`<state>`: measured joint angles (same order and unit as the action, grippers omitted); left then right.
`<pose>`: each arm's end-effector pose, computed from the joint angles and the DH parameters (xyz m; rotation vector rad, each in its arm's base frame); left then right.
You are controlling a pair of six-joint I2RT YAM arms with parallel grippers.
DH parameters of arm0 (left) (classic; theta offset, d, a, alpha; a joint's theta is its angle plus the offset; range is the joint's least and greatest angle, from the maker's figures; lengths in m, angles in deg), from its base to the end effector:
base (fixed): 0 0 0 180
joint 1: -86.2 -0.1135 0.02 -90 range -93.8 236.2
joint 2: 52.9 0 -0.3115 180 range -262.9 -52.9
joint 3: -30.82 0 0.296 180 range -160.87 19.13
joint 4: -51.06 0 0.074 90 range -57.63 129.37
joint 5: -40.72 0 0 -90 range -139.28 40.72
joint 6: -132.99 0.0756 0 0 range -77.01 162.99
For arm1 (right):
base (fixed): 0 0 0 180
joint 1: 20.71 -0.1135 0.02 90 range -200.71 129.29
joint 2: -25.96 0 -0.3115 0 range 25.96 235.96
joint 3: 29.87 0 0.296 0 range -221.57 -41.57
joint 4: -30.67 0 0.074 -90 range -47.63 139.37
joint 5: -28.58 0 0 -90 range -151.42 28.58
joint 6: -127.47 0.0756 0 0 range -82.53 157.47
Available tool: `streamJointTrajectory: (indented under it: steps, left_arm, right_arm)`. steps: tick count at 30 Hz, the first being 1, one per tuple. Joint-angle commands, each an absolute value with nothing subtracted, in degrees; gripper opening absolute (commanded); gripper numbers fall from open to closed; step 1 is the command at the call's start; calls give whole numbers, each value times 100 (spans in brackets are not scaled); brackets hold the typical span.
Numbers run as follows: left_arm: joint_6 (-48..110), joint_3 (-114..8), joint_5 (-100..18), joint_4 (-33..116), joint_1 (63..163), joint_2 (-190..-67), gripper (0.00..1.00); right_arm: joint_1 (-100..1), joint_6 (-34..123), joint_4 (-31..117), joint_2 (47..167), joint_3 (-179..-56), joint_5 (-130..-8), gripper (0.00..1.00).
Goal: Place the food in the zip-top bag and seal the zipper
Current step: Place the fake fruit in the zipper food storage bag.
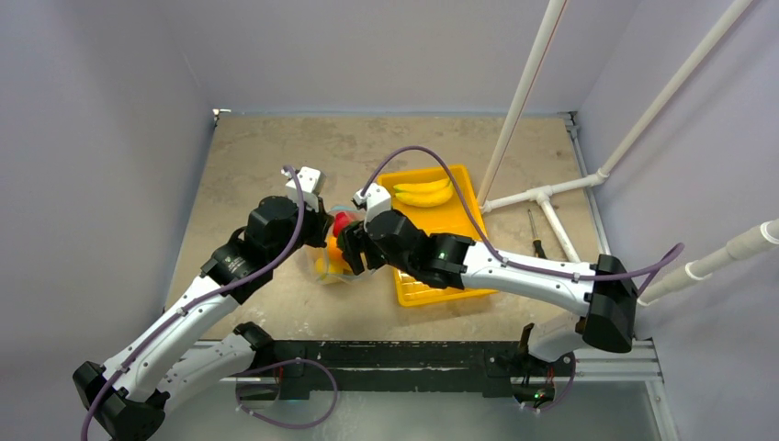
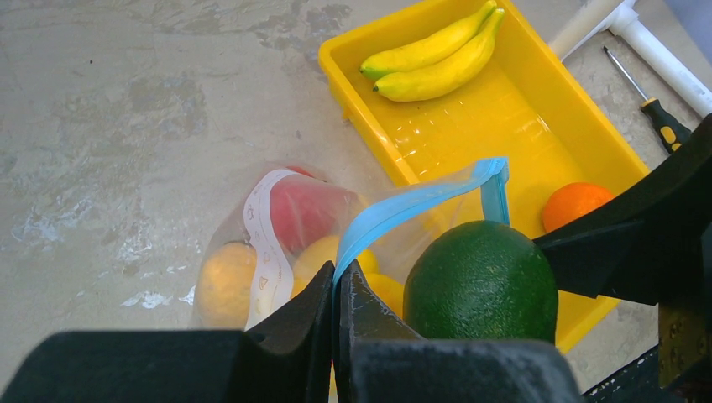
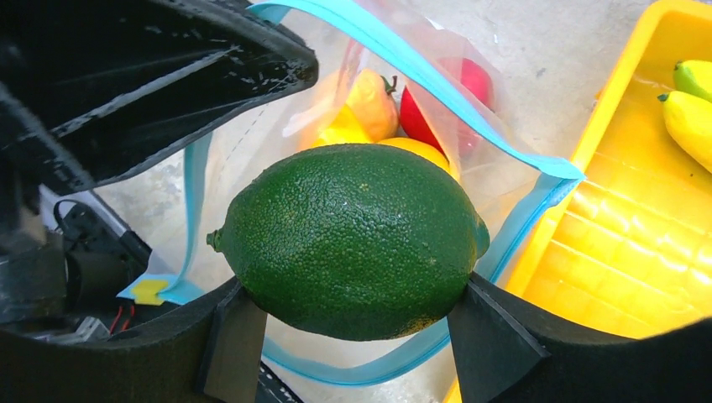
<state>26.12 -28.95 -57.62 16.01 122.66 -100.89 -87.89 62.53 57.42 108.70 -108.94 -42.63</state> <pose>0.1979 -0.1326 0.3466 0.2455 1.9865 -0.4606 0.1782 0.3607 0.3298 -0.5757 2.0552 0.6331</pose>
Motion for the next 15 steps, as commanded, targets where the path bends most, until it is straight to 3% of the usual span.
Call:
streamJointTrajectory:
  steps: [1, 9, 15]
  left_arm:
    - [2667, -2998, -5846, 1662, 12282, -10027, 0]
    - [2679, -2994, -5851, 1660, 12282, -10027, 0]
    - [2681, -2992, -5849, 1660, 12283, -10019, 0]
  right_arm:
    - [-8803, 6381, 5496, 10936, -11243, -3902, 70]
    - [-8798, 6430, 5433, 10895, -11333, -3977, 98]
    - [-8803, 6604, 5593, 10694, -11346, -3852, 99]
